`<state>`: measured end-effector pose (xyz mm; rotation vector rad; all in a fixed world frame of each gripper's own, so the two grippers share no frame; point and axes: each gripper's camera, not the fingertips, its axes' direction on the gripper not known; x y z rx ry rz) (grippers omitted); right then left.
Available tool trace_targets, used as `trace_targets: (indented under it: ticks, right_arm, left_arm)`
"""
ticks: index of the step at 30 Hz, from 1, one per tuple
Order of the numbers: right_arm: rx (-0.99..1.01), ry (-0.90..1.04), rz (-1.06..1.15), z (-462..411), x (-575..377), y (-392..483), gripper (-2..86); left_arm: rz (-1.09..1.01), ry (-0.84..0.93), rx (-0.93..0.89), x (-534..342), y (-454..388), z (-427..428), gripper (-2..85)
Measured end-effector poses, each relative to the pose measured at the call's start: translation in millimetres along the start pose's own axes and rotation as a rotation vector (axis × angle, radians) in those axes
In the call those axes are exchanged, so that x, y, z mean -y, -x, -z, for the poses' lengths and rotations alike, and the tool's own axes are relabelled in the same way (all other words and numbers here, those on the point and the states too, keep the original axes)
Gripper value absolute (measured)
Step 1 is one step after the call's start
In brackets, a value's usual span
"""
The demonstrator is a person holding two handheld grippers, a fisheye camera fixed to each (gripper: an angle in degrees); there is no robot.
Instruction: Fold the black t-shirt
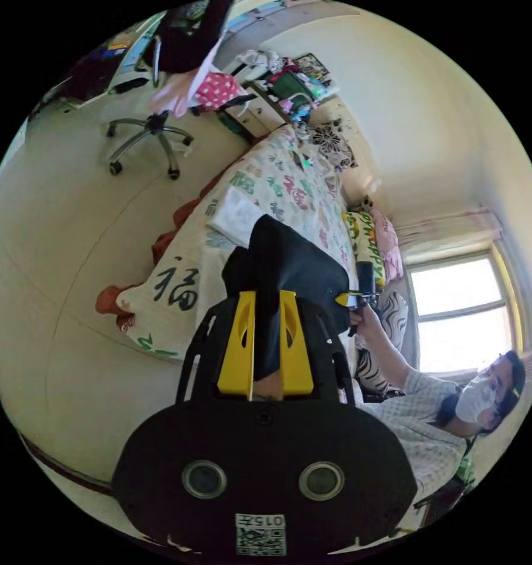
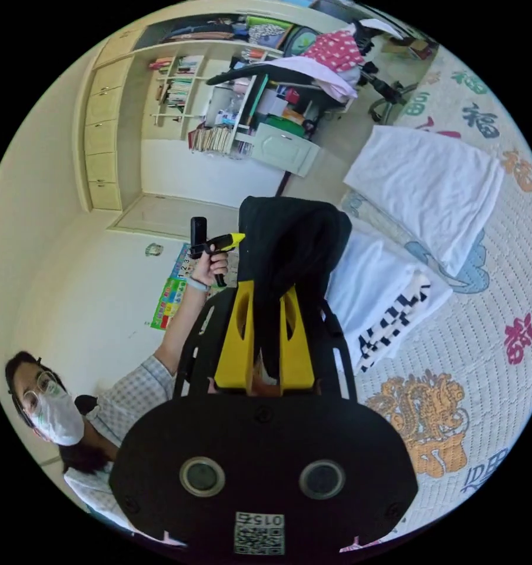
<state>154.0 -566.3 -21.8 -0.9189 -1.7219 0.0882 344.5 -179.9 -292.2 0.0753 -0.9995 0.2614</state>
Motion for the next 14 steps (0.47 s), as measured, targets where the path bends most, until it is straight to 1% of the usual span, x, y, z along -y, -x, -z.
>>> trace_targets:
  ticks: [1,3,4,6,8,9,11,14]
  right_arm:
    - [-0.012,0.030,-0.035,-8.2,4.4,-12.8,7.4]
    - [0.039,-0.003,-0.040,-4.9,3.6,-24.8,7.3]
    - [0.081,-0.057,-0.023,5.3,1.2,-30.4,6.9]
    - [0.111,-0.166,-0.017,28.0,-3.9,-42.1,5.3]
    - [0.034,-0.303,-0.098,56.4,-9.7,-65.1,5.9]
    - [0.007,-0.322,-0.122,60.1,-9.7,-70.6,6.5]
    - [-0.082,-0.322,-0.211,59.6,-0.3,-90.6,10.0]
    - [-0.118,-0.278,-0.260,37.4,24.2,-108.2,10.9]
  left_arm:
    - [-0.003,-0.021,0.003,-4.3,5.5,0.0,6.5]
    - [-0.045,-0.141,-0.055,-28.0,12.3,12.7,6.5]
    - [-0.053,-0.169,-0.070,-35.2,12.2,18.2,6.4]
    - [-0.106,-0.306,-0.086,-68.6,4.2,47.5,5.9]
    - [-0.154,-0.403,-0.086,-95.7,-7.4,68.5,5.8]
    - [-0.190,-0.436,-0.089,-112.6,-16.9,77.3,5.6]
    - [-0.240,-0.459,-0.107,-136.8,-30.9,81.4,5.4]
    - [-0.297,-0.459,-0.147,-174.1,-48.8,68.7,5.0]
